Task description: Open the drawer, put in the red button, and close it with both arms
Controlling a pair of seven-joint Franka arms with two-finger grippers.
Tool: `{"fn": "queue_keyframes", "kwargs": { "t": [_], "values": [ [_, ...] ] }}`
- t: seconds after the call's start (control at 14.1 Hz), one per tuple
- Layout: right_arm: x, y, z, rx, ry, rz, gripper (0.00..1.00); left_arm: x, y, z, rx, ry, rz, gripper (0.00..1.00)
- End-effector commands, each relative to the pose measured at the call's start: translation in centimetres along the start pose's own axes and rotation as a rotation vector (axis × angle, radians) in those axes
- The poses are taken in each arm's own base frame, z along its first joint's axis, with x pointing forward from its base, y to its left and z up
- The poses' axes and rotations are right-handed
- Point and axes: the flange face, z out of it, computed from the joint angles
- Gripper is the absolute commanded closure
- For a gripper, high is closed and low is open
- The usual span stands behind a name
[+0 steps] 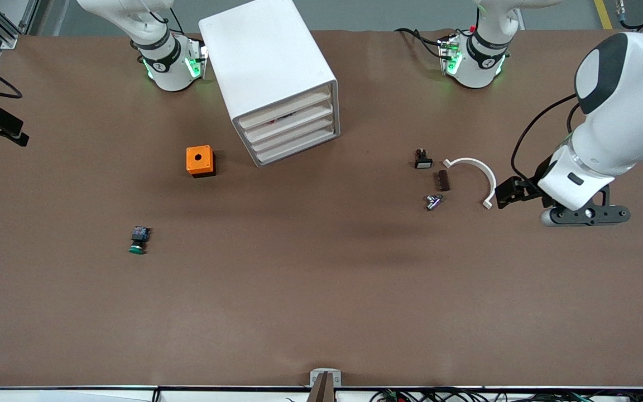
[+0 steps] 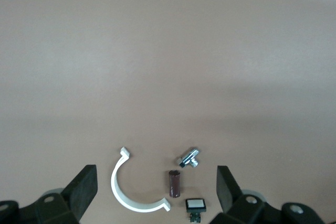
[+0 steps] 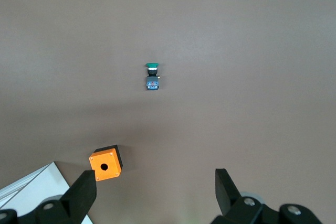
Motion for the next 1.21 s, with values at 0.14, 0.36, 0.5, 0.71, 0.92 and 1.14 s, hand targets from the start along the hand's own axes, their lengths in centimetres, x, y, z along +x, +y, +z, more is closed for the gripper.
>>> {"fn": "queue_keyframes", "kwargs": {
  "t": [0.14, 0.36, 0.5, 0.71, 0.92, 1.14],
  "values": [
    [1.2, 1.1, 0.3, 0.000, 0.036, 0.025, 0.00, -3.9, -3.8, -2.4, 0.002, 0.018, -0.008, 0.00],
    [1.9, 0.5, 1.3, 0.007, 0.021, 0.016, 0.00, -5.6, -3.5, -3.4, 0.006, 0.025, -0.003, 0.00],
    [1.9, -0.5, 1.5, 0.005, 0.014, -0.002, 0.00, -6.0, -2.3, -3.9, 0.004, 0.034, 0.002, 0.00],
    [2.0, -0.5, 1.4, 0.007, 0.018, -0.008, 0.00, -5.9, -2.9, -4.9, 0.011, 0.029, 0.005, 0.00],
    [1.9, -0.2, 0.3, 0.003, 0.038, 0.000, 0.00, -6.4, -4.2, -8.0, 0.009, -0.022, -0.025, 0.00],
    [1.7, -0.1, -0.1, 0.004, 0.037, -0.004, 0.00, -7.7, -4.6, -11.0, 0.007, -0.042, -0.037, 0.00]
  ]
}}
